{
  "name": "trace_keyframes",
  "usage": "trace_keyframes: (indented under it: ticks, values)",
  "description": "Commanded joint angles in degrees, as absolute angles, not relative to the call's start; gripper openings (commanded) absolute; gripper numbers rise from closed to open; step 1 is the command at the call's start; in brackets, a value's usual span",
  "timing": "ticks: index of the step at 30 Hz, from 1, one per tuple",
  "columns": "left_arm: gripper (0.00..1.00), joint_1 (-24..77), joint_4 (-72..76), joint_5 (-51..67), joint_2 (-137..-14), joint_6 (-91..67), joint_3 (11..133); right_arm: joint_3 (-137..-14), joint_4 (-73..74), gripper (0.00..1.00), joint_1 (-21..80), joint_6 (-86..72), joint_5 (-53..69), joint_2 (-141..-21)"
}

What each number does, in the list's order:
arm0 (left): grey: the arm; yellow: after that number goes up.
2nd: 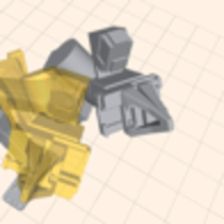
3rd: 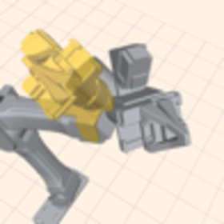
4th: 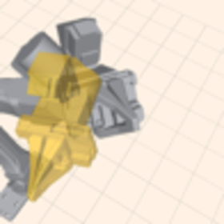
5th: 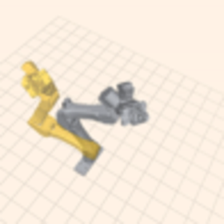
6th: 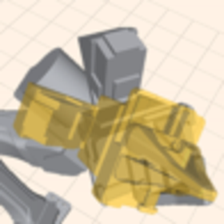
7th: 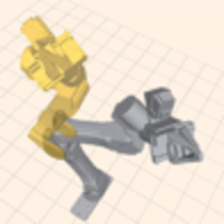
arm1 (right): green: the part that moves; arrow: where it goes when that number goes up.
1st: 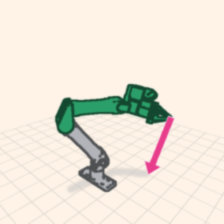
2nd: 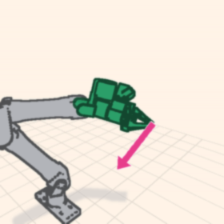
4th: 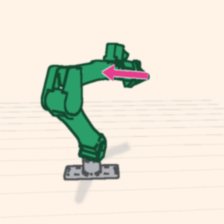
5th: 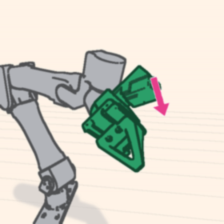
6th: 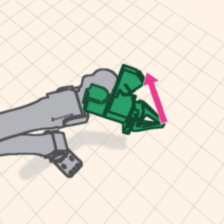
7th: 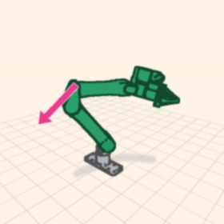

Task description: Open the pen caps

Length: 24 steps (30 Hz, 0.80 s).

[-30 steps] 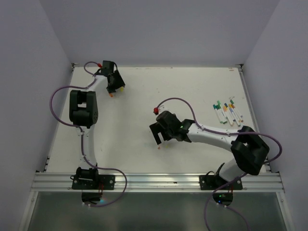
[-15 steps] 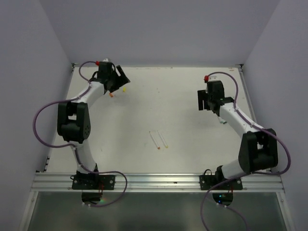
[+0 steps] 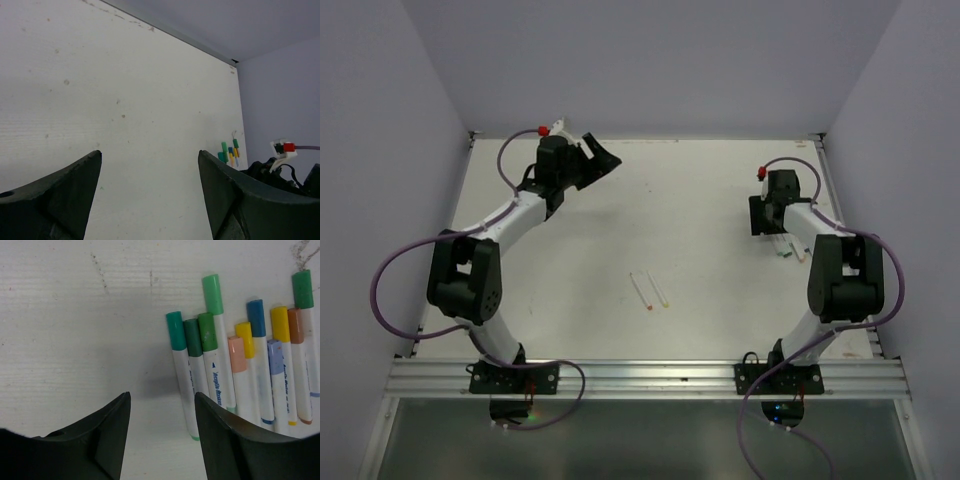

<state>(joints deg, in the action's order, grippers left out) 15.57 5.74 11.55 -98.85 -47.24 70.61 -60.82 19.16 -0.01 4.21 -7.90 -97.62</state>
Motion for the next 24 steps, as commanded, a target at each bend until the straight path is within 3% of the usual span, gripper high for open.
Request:
trace_keyframes:
  ticks: [1,24]
  values:
    - [0.80,16.70,10.81,13.27,-96.24,-48.51,70.05,-62.05,17.75,0.57,0.26,5.71,-5.54,-98.35]
    - [0.79,16.87,11.16,14.59,-94.57,-47.46,68.99,-57.83,15.21,0.52,-2.02,3.60,-9.49,-100.90]
